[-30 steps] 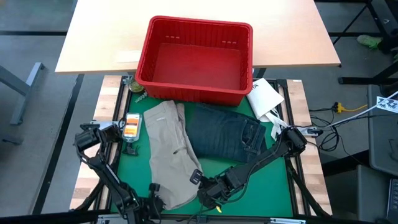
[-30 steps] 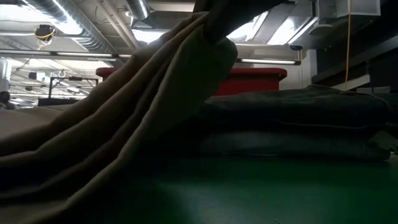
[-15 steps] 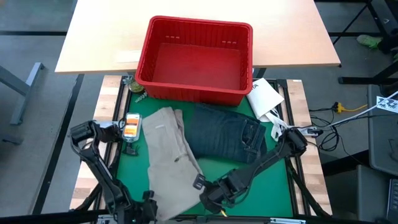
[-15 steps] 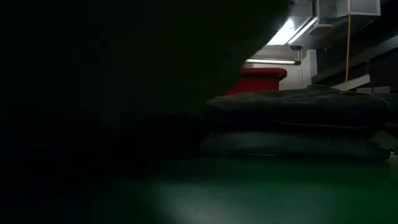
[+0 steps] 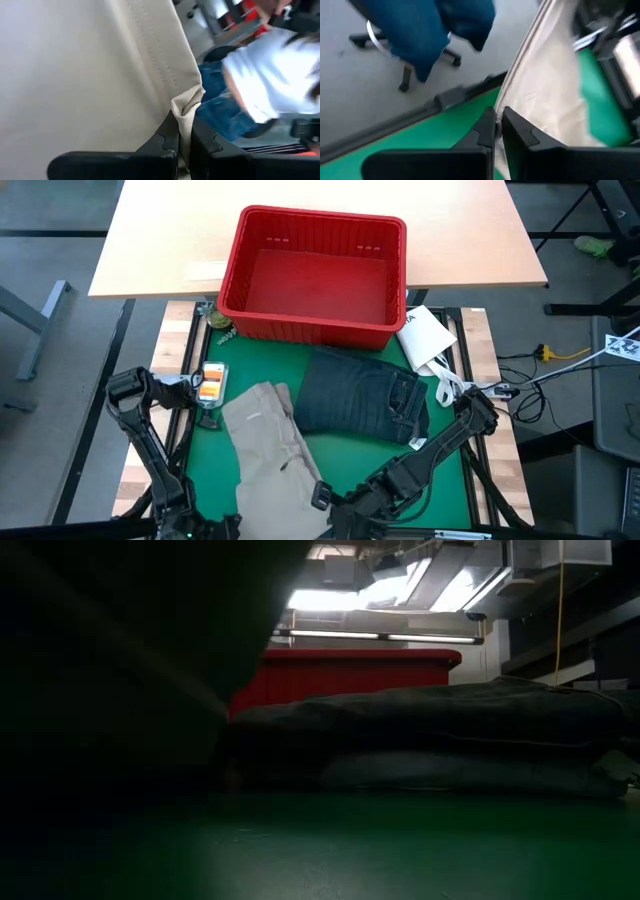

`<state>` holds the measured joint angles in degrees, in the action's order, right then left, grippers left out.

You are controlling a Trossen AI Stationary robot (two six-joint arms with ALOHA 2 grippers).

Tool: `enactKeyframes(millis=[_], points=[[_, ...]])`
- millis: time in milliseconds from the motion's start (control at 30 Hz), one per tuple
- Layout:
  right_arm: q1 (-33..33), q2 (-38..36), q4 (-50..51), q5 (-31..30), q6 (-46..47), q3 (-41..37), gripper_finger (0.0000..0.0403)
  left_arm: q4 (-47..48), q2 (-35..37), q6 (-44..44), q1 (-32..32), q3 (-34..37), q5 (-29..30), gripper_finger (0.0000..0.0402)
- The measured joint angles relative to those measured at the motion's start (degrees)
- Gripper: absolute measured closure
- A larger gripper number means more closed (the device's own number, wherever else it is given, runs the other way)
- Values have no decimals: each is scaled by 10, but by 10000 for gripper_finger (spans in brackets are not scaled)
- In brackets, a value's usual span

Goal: Fold Laundry from Bin
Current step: Fold the gray shorts

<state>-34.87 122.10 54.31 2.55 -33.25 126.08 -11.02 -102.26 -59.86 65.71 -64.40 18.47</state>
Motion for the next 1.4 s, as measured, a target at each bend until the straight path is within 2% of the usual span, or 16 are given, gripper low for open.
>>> enactKeyframes(millis=[133,267,467,600,700,800,900,1000,1133,1267,1400], points=[[6,0,-11,-8,-3,56,382,-20,26,1,14,-1,6,395],[27,0,-39,-16,-6,73,382,-9,56,4,35,-1,41,395],[92,0,-42,-15,6,73,382,51,93,4,62,-1,128,395],[144,0,-42,-10,13,73,382,142,116,-12,79,-1,215,395],[187,0,-36,0,13,73,382,229,132,-51,90,-1,305,395],[232,0,-28,1,14,70,382,337,143,-127,93,-1,370,395],[274,0,-23,2,14,62,382,456,144,-231,92,-1,406,395],[312,6,-20,22,13,62,382,577,144,-353,88,-1,408,395],[358,32,-26,65,13,62,382,711,144,-498,84,-1,372,395],[385,64,-48,95,12,62,382,790,142,-586,75,-1,276,392],[403,96,-77,105,-20,62,382,831,131,-623,55,-1,203,391]])
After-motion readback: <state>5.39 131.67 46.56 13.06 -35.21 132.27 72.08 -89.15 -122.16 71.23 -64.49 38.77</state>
